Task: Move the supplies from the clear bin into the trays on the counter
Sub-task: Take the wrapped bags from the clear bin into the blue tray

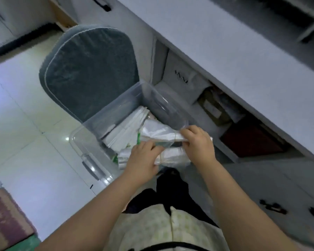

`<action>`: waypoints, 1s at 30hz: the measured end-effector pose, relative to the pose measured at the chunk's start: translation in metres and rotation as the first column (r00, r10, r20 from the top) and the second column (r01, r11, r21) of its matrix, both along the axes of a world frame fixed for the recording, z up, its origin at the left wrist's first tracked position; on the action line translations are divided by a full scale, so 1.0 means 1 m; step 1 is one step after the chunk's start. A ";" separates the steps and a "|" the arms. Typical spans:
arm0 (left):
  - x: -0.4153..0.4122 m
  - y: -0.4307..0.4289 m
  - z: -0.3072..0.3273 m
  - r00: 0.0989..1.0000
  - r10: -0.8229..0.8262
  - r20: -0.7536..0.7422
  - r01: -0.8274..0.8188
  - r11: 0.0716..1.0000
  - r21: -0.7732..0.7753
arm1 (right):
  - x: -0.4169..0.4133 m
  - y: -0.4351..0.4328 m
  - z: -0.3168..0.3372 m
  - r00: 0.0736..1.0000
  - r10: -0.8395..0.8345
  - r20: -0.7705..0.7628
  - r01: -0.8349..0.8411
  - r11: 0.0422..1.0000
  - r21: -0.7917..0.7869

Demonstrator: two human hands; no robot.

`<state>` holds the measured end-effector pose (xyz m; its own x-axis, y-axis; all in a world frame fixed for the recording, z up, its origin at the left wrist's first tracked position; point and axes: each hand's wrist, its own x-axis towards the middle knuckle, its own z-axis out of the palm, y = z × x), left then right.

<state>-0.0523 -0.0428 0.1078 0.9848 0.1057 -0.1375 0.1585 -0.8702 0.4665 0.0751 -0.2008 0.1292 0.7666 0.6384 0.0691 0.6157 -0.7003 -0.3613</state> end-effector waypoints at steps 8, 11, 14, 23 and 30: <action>0.028 -0.130 0.043 0.880 -0.448 0.158 0.445 0.894 0.059 | -0.038 -0.171 0.041 0.880 -0.475 -0.001 0.474 0.878 0.069; 0.039 -0.191 0.059 0.801 -0.550 0.238 0.543 0.834 0.097 | -0.054 -0.244 0.057 0.786 -0.618 -0.015 0.617 0.784 0.074; 0.046 -0.273 0.076 0.705 -0.631 0.324 0.634 0.766 0.111 | -0.076 -0.330 0.081 0.708 -0.706 0.012 0.703 0.706 0.084; 0.030 -0.556 0.116 0.300 -0.757 0.580 0.786 0.541 0.300 | -0.157 -0.584 0.144 0.507 -0.862 0.014 0.860 0.506 0.066; 0.039 -0.693 0.156 0.297 -0.716 0.632 0.718 0.604 0.347 | -0.157 -0.703 0.186 0.535 -0.845 -0.010 0.845 0.534 0.030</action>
<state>-0.0133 -0.7357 0.2640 0.4552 -0.6895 0.5633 -0.8712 -0.4756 0.1219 -0.0822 -0.9042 0.3153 0.9478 -0.3085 0.0805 -0.2552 -0.8855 -0.3882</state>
